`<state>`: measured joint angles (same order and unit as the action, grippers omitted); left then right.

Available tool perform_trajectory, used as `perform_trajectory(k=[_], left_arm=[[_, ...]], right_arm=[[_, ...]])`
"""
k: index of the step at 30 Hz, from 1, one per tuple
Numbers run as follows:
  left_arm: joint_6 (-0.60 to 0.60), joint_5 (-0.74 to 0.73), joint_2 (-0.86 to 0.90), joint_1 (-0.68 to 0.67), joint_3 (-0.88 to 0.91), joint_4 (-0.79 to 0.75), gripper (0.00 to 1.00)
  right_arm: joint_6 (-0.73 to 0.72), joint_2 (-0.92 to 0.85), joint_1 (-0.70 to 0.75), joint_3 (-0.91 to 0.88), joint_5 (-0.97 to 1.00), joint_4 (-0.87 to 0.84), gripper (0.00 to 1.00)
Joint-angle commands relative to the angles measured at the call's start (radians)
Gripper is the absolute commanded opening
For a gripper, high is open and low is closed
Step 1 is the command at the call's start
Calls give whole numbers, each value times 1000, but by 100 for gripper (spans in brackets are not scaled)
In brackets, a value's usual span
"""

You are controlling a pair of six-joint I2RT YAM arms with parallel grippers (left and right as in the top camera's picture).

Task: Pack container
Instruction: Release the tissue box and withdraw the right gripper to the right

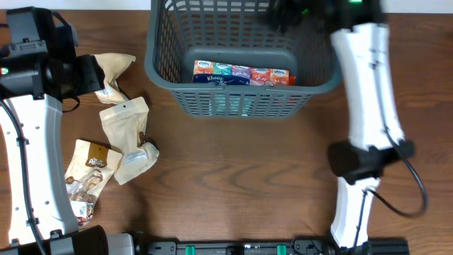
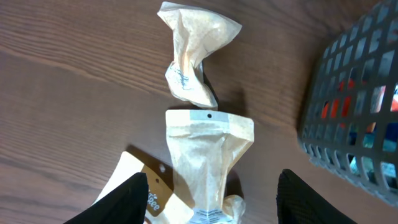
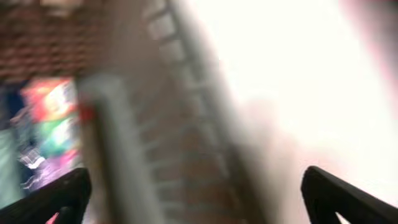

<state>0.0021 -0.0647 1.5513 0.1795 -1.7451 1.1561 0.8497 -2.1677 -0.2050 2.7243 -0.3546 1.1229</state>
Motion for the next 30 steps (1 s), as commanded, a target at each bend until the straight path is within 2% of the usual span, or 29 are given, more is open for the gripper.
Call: perform_trajectory(k=[1, 4, 9, 15, 23, 30], left_arm=[[51, -1, 4, -1, -2, 7, 56], [65, 33, 13, -1, -2, -21, 59], [130, 35, 86, -1, -3, -129, 65], [166, 35, 277, 8, -3, -211, 65], [258, 40, 483, 34, -3, -243, 66], [261, 66, 586, 55, -3, -285, 66]], right_arm=[[-189, 153, 96, 63, 29, -17, 99], [-319, 195, 192, 63, 94, 11, 99], [-473, 189, 337, 50, 130, 167, 99], [-478, 170, 399, -20, 130, 278, 99], [-464, 170, 411, -118, 139, 280, 99], [-444, 169, 411, -137, 142, 275, 99]])
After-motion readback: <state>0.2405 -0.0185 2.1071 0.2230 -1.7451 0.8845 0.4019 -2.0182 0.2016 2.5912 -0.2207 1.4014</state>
